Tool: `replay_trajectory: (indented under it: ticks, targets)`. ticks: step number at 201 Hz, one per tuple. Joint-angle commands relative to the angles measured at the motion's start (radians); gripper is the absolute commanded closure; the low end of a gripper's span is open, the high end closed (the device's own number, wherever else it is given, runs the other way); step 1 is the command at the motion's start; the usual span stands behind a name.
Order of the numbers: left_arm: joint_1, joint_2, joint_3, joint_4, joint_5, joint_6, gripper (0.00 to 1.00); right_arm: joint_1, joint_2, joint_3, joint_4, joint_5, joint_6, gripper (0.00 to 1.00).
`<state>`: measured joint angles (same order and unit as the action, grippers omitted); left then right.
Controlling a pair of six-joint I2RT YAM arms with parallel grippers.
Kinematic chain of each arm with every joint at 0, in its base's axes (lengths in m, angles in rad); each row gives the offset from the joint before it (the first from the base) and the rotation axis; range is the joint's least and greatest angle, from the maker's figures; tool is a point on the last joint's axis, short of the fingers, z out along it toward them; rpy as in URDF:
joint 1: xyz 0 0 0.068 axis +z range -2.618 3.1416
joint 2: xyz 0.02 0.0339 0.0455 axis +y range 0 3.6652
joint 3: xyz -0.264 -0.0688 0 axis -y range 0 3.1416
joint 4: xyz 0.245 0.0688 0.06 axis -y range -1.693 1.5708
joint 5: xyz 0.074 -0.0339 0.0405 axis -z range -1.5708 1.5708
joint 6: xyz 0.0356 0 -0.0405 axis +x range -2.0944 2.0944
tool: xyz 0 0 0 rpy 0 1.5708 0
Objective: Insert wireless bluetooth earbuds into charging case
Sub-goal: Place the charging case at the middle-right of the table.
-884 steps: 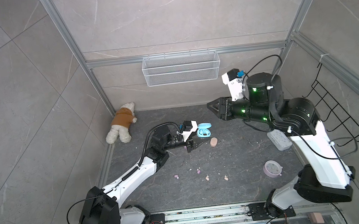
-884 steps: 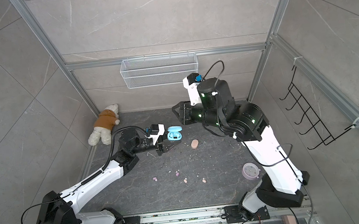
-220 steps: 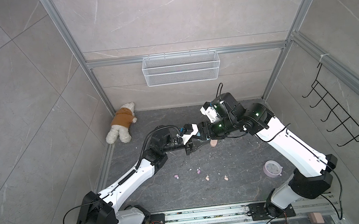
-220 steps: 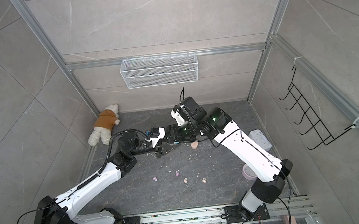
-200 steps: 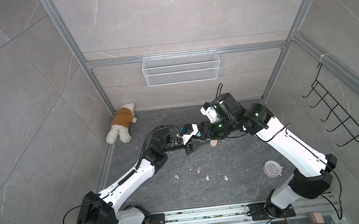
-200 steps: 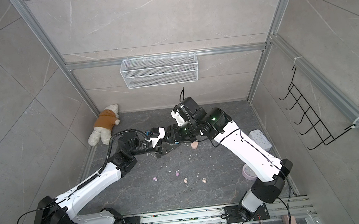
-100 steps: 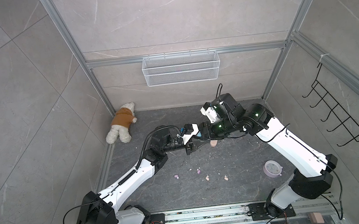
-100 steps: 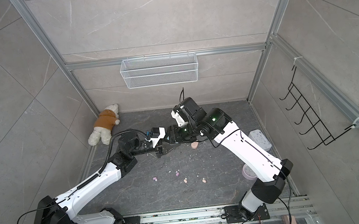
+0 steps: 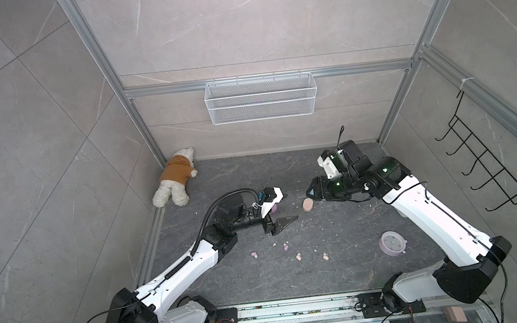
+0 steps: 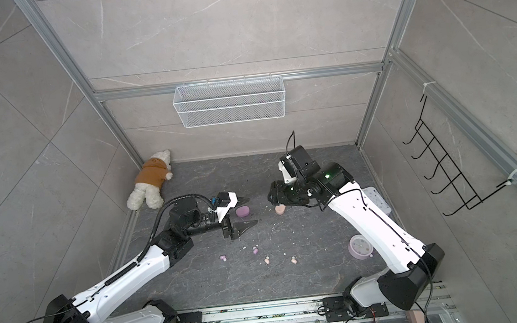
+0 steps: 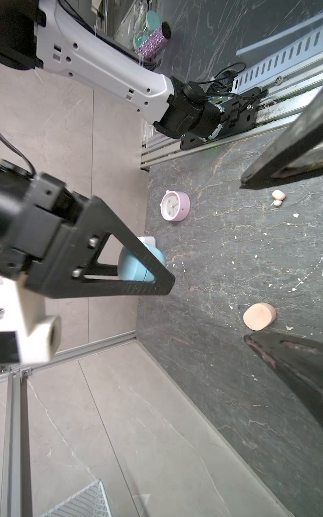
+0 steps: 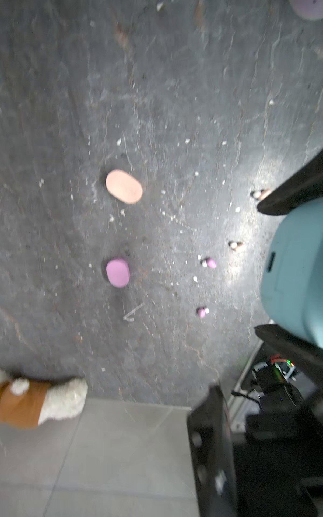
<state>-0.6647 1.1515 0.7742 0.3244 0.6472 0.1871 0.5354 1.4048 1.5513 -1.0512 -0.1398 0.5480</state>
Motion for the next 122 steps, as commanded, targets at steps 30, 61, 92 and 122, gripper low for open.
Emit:
replay_trajectory:
  ticks: [30, 61, 92, 122]
  targets:
    - [0.015, -0.086, -0.058, -0.015, -0.125, -0.045, 0.16, -0.197, 0.004, -0.307, 0.219, 0.093, -0.059, 0.53]
    - [0.016, -0.100, -0.066, -0.011, -0.127, -0.052, 0.16, -0.292, 0.070, -0.402, 0.344, 0.145, -0.071, 0.53]
    - [0.018, -0.106, -0.066, -0.011, -0.129, -0.049, 0.15, -0.391, 0.168, -0.452, 0.449, 0.111, -0.083, 0.53]
    - [0.019, -0.107, -0.072, 0.001, -0.138, -0.050, 0.15, -0.450, 0.247, -0.463, 0.504, 0.091, -0.098, 0.53]
